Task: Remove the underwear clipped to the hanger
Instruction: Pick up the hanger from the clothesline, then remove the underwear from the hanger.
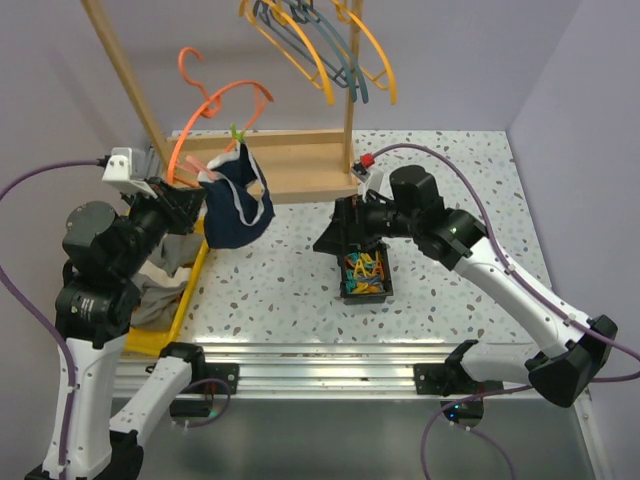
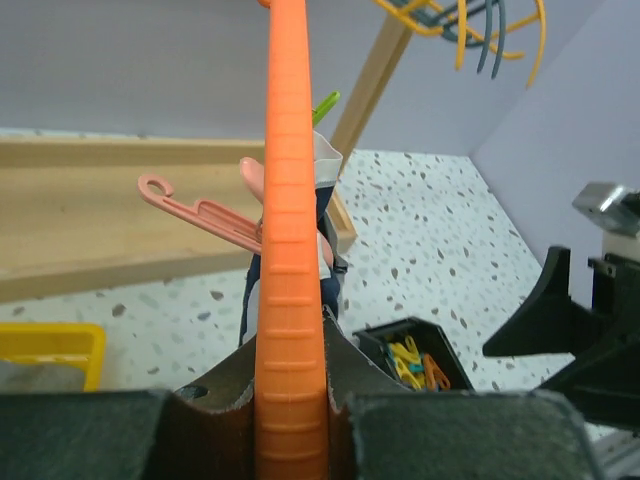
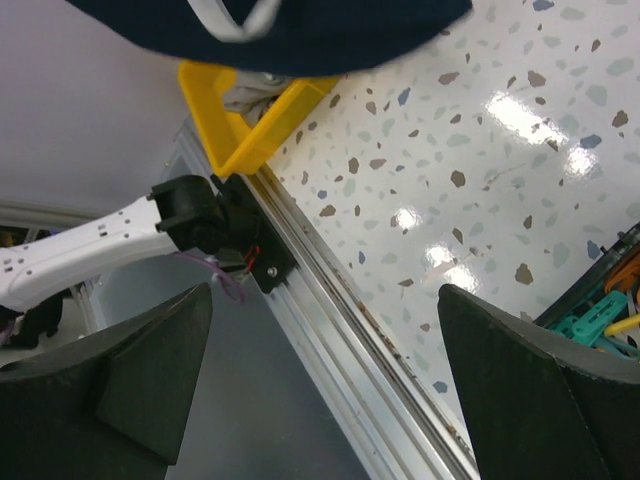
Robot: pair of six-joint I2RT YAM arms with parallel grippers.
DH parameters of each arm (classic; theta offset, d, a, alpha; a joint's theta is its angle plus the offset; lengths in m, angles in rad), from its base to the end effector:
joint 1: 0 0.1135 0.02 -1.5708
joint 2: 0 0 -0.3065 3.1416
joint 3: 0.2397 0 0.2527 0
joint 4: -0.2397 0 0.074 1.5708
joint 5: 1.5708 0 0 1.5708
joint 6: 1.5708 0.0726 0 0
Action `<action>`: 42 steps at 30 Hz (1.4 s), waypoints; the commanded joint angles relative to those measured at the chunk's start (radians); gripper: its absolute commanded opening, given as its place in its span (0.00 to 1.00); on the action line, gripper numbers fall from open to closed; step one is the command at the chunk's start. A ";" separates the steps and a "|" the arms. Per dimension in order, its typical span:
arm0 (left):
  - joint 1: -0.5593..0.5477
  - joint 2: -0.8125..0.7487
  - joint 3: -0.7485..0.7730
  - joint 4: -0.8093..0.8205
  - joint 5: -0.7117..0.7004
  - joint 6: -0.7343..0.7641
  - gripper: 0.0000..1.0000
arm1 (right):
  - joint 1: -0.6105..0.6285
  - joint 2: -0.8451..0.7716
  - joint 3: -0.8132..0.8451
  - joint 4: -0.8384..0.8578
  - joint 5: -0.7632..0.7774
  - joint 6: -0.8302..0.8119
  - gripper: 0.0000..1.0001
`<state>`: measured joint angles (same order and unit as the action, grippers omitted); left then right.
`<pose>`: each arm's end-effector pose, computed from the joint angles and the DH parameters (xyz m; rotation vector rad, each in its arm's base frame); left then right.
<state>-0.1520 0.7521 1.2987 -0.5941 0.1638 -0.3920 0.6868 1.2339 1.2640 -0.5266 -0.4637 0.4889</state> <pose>0.1170 -0.0299 0.4948 -0.0689 1.6444 -0.5501 0.1993 0.2054 0.4039 -0.5285 2.1726 1.1663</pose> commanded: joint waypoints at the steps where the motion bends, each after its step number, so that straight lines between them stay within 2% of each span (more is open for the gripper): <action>1: -0.001 -0.039 -0.071 -0.108 0.115 -0.088 0.00 | -0.001 -0.024 0.044 0.117 -0.004 0.066 0.98; 8: -0.001 -0.137 -0.179 -0.181 0.135 -0.087 0.00 | 0.031 0.018 0.035 0.252 0.019 0.286 0.98; 12: -0.001 -0.148 -0.239 -0.205 0.132 -0.058 0.00 | 0.074 0.059 0.048 0.226 0.089 0.323 0.98; 17: -0.001 -0.151 -0.272 -0.237 0.034 0.004 0.00 | 0.097 0.101 0.035 0.192 0.164 0.361 0.98; 26: -0.001 -0.174 -0.394 -0.240 0.163 0.059 0.00 | 0.105 0.171 0.009 0.178 0.272 0.509 0.98; 35: -0.004 -0.235 -0.481 -0.257 0.276 0.059 0.00 | 0.115 0.358 0.009 0.223 0.212 0.678 0.98; 42: -0.015 -0.244 -0.493 -0.254 0.293 0.064 0.00 | 0.118 0.489 0.054 0.244 0.180 0.755 0.98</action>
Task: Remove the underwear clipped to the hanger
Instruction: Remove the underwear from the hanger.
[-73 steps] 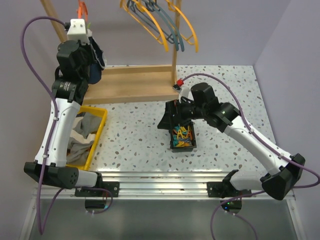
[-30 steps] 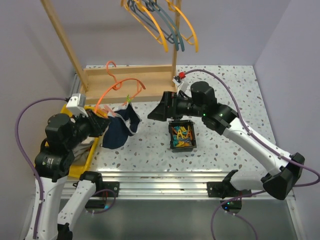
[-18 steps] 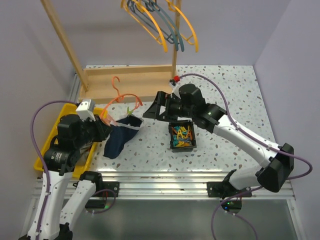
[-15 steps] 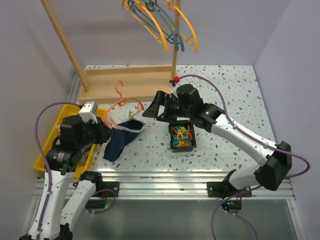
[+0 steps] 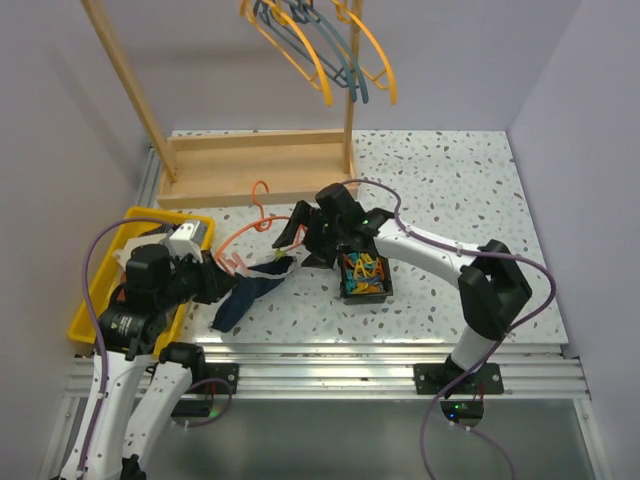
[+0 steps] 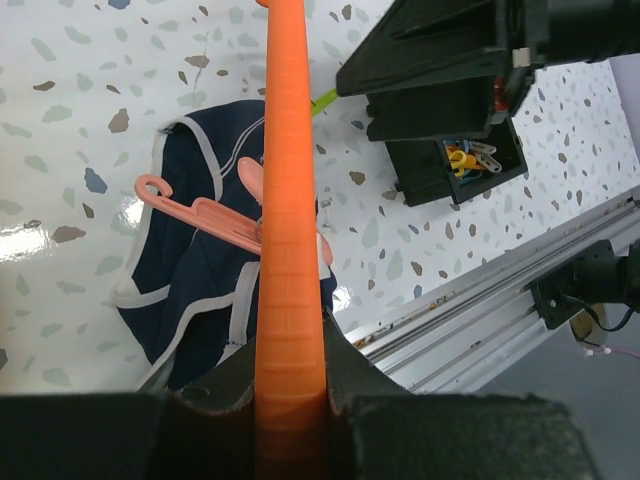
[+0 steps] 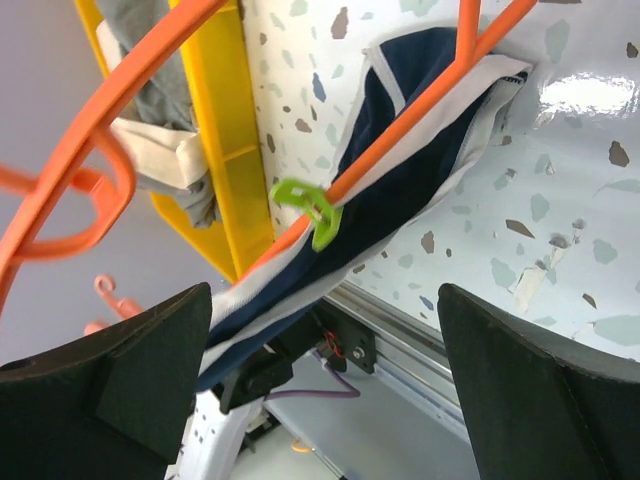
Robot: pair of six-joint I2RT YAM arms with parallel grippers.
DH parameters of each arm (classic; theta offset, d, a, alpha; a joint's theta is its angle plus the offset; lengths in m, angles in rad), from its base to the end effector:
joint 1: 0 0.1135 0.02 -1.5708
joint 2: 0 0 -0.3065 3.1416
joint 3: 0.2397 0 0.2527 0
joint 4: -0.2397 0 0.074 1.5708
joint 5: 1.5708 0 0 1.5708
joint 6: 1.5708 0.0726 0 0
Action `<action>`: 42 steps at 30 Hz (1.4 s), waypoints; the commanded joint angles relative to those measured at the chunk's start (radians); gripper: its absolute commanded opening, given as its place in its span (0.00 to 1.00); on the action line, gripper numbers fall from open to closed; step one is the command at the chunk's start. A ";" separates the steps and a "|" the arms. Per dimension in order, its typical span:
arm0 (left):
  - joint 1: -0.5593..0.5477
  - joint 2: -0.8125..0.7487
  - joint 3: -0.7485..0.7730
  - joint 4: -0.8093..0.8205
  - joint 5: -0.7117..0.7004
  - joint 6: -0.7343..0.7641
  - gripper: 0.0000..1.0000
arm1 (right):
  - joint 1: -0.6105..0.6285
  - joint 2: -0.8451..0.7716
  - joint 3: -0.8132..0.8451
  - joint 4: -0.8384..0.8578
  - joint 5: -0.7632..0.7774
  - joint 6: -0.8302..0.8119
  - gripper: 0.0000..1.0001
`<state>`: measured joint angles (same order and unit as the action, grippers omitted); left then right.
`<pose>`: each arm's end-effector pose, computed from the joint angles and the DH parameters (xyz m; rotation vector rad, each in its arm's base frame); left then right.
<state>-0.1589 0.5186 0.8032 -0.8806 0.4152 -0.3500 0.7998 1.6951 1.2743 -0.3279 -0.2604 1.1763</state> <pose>0.0830 -0.0430 0.3131 0.0345 2.2029 -0.7385 0.2738 0.3086 0.2740 0.3484 2.6395 1.1589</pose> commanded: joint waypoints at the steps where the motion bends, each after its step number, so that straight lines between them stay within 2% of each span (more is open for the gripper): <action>1: -0.011 -0.009 0.004 0.032 0.040 0.022 0.00 | 0.006 0.035 0.045 0.053 -0.019 0.088 0.98; 12: -0.014 -0.019 -0.010 0.029 0.030 0.025 0.00 | 0.006 0.127 0.056 0.147 -0.031 0.262 0.98; 15: -0.016 -0.023 -0.013 0.026 0.027 0.026 0.00 | 0.007 0.147 0.062 0.153 -0.040 0.304 0.95; 18: -0.016 -0.023 -0.013 0.028 0.022 0.028 0.00 | 0.004 0.153 0.040 0.191 -0.051 0.345 0.85; 22: -0.016 -0.022 -0.010 0.034 0.013 0.031 0.00 | -0.001 0.156 0.014 0.243 -0.068 0.374 0.58; 23: -0.019 -0.019 -0.007 0.034 0.011 0.031 0.00 | -0.002 0.159 0.004 0.259 -0.079 0.379 0.42; 24: -0.018 -0.019 -0.006 0.035 0.010 0.032 0.00 | -0.007 0.161 -0.001 0.263 -0.086 0.388 0.38; 32: -0.018 -0.012 -0.001 0.040 -0.021 0.039 0.00 | -0.025 0.124 -0.055 0.233 -0.123 0.358 0.32; 34: -0.018 -0.011 -0.001 0.042 -0.032 0.040 0.00 | -0.030 0.106 -0.072 0.233 -0.131 0.352 0.25; 36: -0.018 -0.006 -0.002 0.043 -0.039 0.042 0.00 | -0.033 0.088 -0.102 0.237 -0.134 0.350 0.06; 37: -0.018 -0.005 -0.001 0.042 -0.050 0.043 0.00 | -0.034 0.084 -0.111 0.245 -0.138 0.350 0.00; 42: -0.018 0.012 0.002 0.023 -0.127 0.048 0.00 | -0.050 0.049 -0.141 0.271 -0.138 0.319 0.00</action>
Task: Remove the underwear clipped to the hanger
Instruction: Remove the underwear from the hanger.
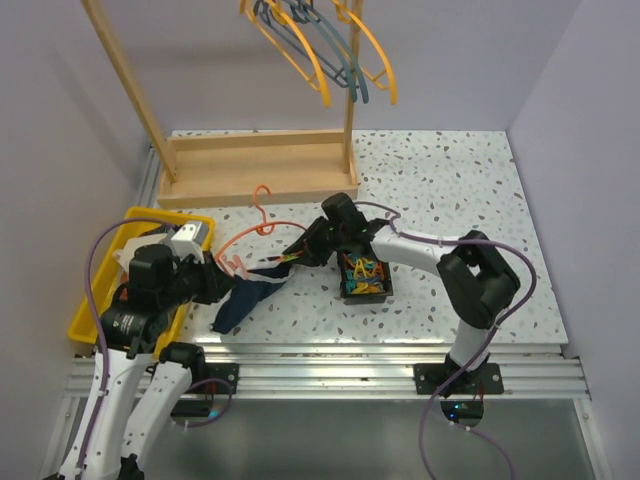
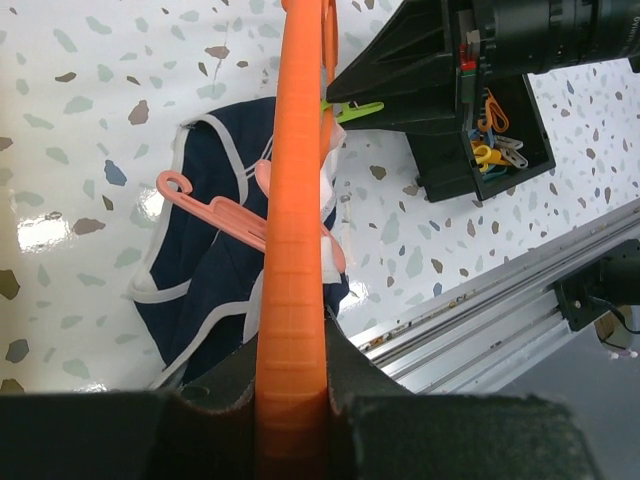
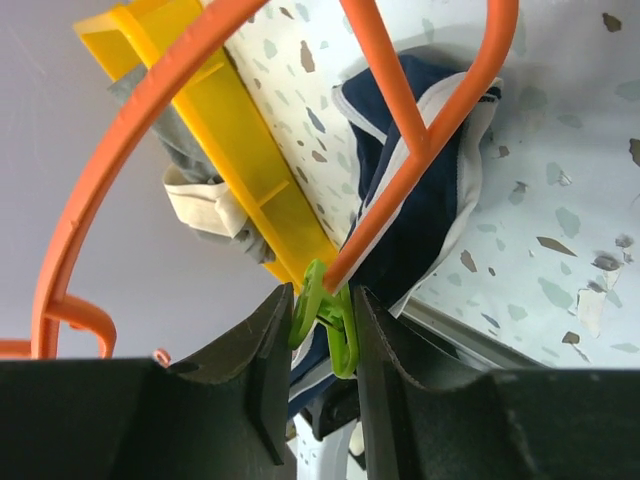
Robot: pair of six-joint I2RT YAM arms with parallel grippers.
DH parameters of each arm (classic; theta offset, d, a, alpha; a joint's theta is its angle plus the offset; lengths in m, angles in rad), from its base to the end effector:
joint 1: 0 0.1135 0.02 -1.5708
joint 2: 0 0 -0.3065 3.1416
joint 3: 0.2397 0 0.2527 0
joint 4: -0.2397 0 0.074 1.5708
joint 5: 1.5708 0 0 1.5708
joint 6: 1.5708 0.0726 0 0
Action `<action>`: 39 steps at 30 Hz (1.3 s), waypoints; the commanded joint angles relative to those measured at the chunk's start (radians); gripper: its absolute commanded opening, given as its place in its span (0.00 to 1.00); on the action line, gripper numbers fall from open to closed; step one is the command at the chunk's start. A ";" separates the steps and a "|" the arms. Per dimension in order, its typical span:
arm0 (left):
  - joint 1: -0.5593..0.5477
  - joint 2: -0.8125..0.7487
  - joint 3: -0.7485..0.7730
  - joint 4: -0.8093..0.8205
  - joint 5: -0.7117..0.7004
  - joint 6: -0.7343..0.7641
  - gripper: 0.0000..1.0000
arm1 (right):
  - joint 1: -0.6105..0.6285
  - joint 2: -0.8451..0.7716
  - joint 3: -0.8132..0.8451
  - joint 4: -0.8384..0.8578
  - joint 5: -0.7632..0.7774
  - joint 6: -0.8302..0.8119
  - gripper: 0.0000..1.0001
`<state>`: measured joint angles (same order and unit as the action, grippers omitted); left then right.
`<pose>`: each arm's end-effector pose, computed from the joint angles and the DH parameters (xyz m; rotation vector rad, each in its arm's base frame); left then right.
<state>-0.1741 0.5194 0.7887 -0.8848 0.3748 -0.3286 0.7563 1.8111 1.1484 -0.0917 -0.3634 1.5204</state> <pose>0.0842 -0.0418 0.3070 0.0458 2.2212 -0.6908 0.2927 0.3116 0.2103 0.8413 2.6932 1.3211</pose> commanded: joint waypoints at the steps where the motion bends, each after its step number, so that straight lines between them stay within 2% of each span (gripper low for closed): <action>1: -0.002 0.017 0.014 0.024 -0.088 0.028 0.00 | -0.011 -0.082 -0.024 0.087 -0.037 -0.019 0.00; 4: -0.002 0.039 0.006 0.023 -0.076 0.025 0.00 | -0.017 -0.084 -0.052 0.206 -0.061 0.003 0.00; 9: -0.002 0.050 0.029 0.017 -0.112 0.029 0.00 | -0.028 -0.114 -0.064 0.234 -0.071 -0.009 0.00; 11: -0.002 0.056 0.038 0.010 -0.142 0.020 0.00 | -0.046 -0.157 -0.049 0.140 -0.054 -0.087 0.00; 14: -0.002 0.067 0.050 0.003 -0.174 0.011 0.00 | -0.086 -0.203 -0.093 0.142 -0.092 -0.108 0.00; 18: -0.002 0.076 0.058 0.003 -0.230 0.007 0.00 | -0.127 -0.211 -0.093 0.072 -0.244 -0.196 0.00; 22: -0.002 0.094 0.069 0.000 -0.278 0.005 0.00 | -0.138 -0.217 -0.010 -0.214 -0.262 -0.405 0.00; 28: -0.002 0.125 0.098 -0.002 -0.336 0.008 0.00 | -0.158 -0.213 -0.050 -0.143 -0.327 -0.396 0.00; 30: -0.002 0.133 0.103 0.003 -0.323 0.007 0.00 | -0.160 -0.223 -0.035 -0.161 -0.287 -0.420 0.00; 32: -0.002 0.125 0.100 0.015 -0.281 0.003 0.00 | -0.169 -0.246 0.032 -0.311 -0.223 -0.527 0.00; 35: -0.002 0.113 0.092 0.036 -0.229 0.003 0.00 | -0.175 -0.277 0.146 -0.616 0.039 -0.716 0.00; 36: -0.002 0.111 0.087 0.043 -0.202 0.006 0.00 | -0.175 -0.286 0.161 -0.676 0.190 -0.744 0.00; 37: -0.002 0.108 0.084 0.047 -0.186 0.008 0.00 | -0.179 -0.297 0.166 -0.753 0.236 -0.764 0.00; 39: -0.002 0.103 0.075 0.059 -0.154 0.019 0.00 | -0.189 -0.343 0.145 -0.789 0.325 -0.807 0.00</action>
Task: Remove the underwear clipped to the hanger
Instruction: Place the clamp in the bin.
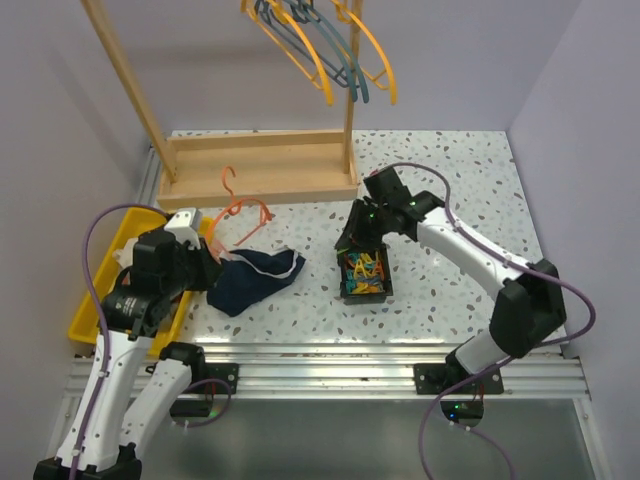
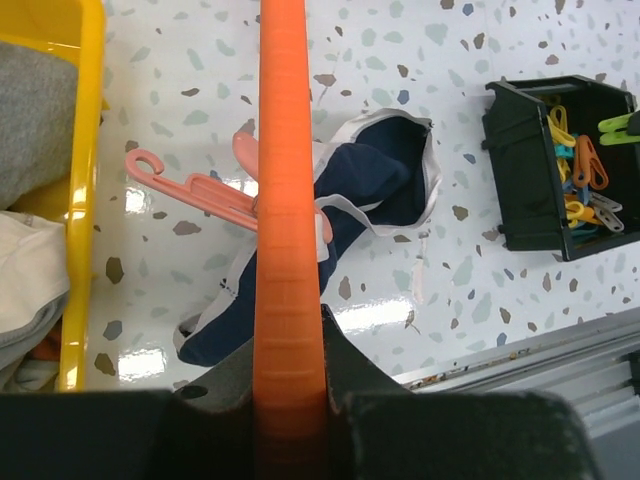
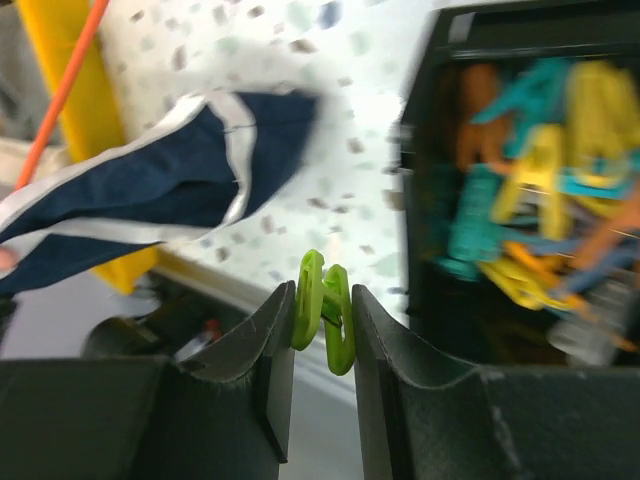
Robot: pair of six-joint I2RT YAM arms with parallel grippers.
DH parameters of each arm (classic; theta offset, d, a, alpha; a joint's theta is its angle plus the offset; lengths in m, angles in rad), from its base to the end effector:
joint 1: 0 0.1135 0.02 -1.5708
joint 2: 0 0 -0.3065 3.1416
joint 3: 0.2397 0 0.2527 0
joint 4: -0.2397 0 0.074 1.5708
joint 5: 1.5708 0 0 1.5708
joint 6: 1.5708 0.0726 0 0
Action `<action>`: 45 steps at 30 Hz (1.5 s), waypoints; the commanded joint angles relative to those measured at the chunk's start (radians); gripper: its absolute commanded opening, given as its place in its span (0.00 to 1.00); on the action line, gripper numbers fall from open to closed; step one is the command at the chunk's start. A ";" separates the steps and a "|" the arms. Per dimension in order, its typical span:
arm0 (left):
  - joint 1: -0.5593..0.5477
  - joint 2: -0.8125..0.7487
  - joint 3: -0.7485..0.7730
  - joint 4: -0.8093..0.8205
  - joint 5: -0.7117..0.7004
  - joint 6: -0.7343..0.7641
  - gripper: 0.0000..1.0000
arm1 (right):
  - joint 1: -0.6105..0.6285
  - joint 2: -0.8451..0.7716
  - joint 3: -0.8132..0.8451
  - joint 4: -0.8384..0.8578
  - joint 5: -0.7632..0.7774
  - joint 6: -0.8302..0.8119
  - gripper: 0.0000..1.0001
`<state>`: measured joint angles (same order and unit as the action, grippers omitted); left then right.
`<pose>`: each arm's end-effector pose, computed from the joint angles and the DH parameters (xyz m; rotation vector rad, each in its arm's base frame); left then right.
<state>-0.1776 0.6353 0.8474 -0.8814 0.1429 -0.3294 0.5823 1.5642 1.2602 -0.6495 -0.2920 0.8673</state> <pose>0.1114 -0.0305 0.3152 -0.0936 2.2659 -0.4321 0.2835 0.2117 0.2867 0.2614 2.7244 0.8789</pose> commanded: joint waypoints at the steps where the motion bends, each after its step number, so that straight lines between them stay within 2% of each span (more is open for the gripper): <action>1: 0.001 -0.008 0.016 0.059 0.087 0.026 0.00 | -0.021 -0.108 0.021 -0.255 0.290 -0.163 0.00; 5: 0.001 0.007 0.013 0.062 0.112 0.049 0.00 | -0.032 -0.119 -0.024 -0.265 0.304 -0.206 0.02; 6: 0.001 0.012 0.016 0.067 0.115 0.050 0.00 | -0.033 -0.113 -0.027 -0.266 0.301 -0.211 0.09; 8: 0.000 0.018 0.016 0.070 0.122 0.053 0.00 | -0.032 -0.098 -0.033 -0.254 0.297 -0.220 0.37; 10: 0.000 0.023 0.012 0.071 0.135 0.058 0.00 | -0.033 -0.093 -0.036 -0.222 0.274 -0.218 0.52; 11: -0.003 0.023 0.009 0.071 0.141 0.059 0.00 | -0.032 -0.093 -0.030 -0.216 0.265 -0.218 0.62; 13: -0.006 0.023 0.001 0.068 0.158 0.069 0.00 | -0.032 -0.084 -0.013 -0.204 0.237 -0.218 0.73; 14: -0.010 0.021 -0.001 0.070 0.164 0.070 0.00 | -0.032 -0.084 0.002 -0.197 0.208 -0.217 0.84; 17: -0.022 0.021 -0.011 0.068 0.196 0.087 0.00 | -0.032 -0.092 0.019 -0.119 0.095 -0.193 0.95; 18: -0.026 0.020 -0.014 0.070 0.204 0.098 0.00 | -0.029 -0.093 0.018 -0.083 -0.026 -0.176 0.98; 22: -0.057 0.024 -0.022 0.075 0.216 0.125 0.00 | 0.025 -0.061 0.030 0.133 -0.206 -0.044 0.98; 27: -0.069 0.046 -0.025 0.078 0.201 0.128 0.00 | 0.163 -0.033 0.094 0.292 -0.197 0.041 0.98; 30: -0.069 0.058 -0.021 0.079 0.221 0.125 0.00 | 0.224 -0.029 0.103 0.419 -0.171 0.061 0.89; 34: -0.069 0.064 -0.011 0.082 0.231 0.119 0.00 | 0.330 -0.001 0.186 0.420 -0.052 -0.046 0.77; 38: -0.069 0.079 0.004 0.090 0.268 0.105 0.00 | 0.413 0.040 0.244 0.375 0.108 -0.186 0.74; 39: -0.069 0.081 0.016 0.091 0.274 0.102 0.00 | 0.424 0.046 0.243 0.376 0.172 -0.207 0.74; 41: -0.069 0.089 0.027 0.091 0.284 0.101 0.00 | 0.436 0.063 0.225 0.410 0.203 -0.244 0.73; 45: -0.069 0.093 0.058 0.085 0.291 0.096 0.00 | 0.445 0.105 0.225 0.439 0.257 -0.303 0.64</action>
<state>-0.2390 0.7311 0.8455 -0.8463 0.3931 -0.2253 1.0344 1.6371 1.4643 -0.2619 -0.1429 0.6598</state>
